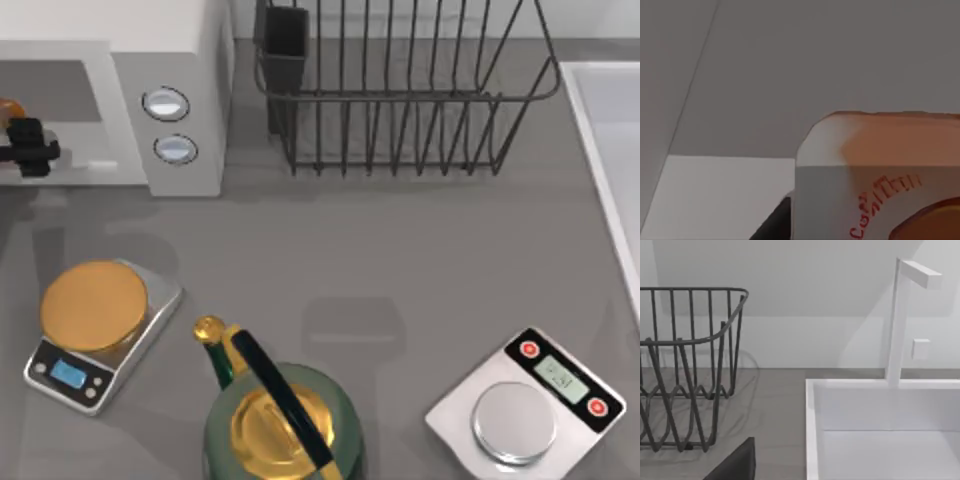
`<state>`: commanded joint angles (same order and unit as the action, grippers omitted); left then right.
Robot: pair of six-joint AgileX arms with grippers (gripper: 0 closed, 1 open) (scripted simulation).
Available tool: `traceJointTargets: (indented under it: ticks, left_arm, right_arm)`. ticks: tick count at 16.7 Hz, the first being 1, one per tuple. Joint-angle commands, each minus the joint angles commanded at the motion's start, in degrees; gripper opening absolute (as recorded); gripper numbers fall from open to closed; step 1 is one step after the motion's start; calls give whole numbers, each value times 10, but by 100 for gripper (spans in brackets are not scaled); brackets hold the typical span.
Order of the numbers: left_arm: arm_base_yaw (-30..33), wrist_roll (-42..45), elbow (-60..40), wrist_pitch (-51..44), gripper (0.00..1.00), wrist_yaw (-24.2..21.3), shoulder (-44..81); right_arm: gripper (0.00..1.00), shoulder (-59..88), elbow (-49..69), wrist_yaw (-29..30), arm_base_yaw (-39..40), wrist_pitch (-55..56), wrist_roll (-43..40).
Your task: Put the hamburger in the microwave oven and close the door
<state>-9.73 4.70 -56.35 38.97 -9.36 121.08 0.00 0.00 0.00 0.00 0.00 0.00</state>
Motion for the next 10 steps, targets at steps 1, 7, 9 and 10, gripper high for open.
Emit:
traceJointTargets:
  ticks: [1,7,9,10]
  left_arm:
    - [5,-2,1,28,0,-2,8]
    - [16,-6,1,79,0,-4,24]
    - [13,-5,4,77,0,-4,22]
    - [13,-5,3,77,0,-4,23]
  right_arm:
    - [100,0,0,0,0,0,0]
    - [100,0,0,0,0,0,0]
    - [100,0,0,0,0,0,0]
    - [100,0,0,0,0,0,0]
